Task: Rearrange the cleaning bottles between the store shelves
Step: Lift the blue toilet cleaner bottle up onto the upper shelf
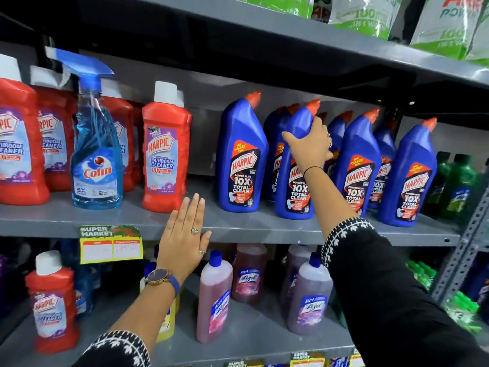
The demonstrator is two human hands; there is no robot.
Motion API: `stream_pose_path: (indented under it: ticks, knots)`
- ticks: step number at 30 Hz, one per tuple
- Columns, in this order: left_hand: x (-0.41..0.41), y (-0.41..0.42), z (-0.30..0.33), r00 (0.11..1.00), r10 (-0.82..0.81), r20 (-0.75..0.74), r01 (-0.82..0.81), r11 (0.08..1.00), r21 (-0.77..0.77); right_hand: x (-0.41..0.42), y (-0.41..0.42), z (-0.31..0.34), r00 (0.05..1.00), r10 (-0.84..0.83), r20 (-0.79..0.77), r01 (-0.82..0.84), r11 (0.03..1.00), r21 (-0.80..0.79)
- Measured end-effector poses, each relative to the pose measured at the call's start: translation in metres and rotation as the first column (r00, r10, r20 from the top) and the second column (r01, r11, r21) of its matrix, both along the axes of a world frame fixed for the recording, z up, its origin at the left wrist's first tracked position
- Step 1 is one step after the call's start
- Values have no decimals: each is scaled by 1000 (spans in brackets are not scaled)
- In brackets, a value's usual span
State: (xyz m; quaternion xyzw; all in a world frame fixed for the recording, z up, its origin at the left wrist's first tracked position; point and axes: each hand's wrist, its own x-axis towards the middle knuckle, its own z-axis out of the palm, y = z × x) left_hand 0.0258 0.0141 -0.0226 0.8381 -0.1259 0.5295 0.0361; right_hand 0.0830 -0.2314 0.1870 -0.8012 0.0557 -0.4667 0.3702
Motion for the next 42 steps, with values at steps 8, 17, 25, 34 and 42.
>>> stream_pose_path:
  ticks: [8, 17, 25, 34, 42]
  knots:
    - [0, -1, -2, 1000, 14, -9, -14, 1000, 0, -18, 0, -77, 999, 23, 29, -27, 989, 148]
    - [-3, -3, -1, 999, 26, -39, -27, 1000, -6, -20, -8, -119, 982, 106, -159, -78, 981, 176]
    - [-4, -2, -1, 998, 40, -48, -40, 999, 4, -12, -7, -117, 979, 83, -187, -38, 972, 231]
    - [-2, -2, -3, 999, 43, -22, -43, 999, -9, -39, 6, -140, 959, 142, 246, -179, 975, 135]
    - [2, -3, -5, 998, 69, 7, -69, 998, -1, -83, 64, -275, 876, 366, 315, -250, 901, -354]
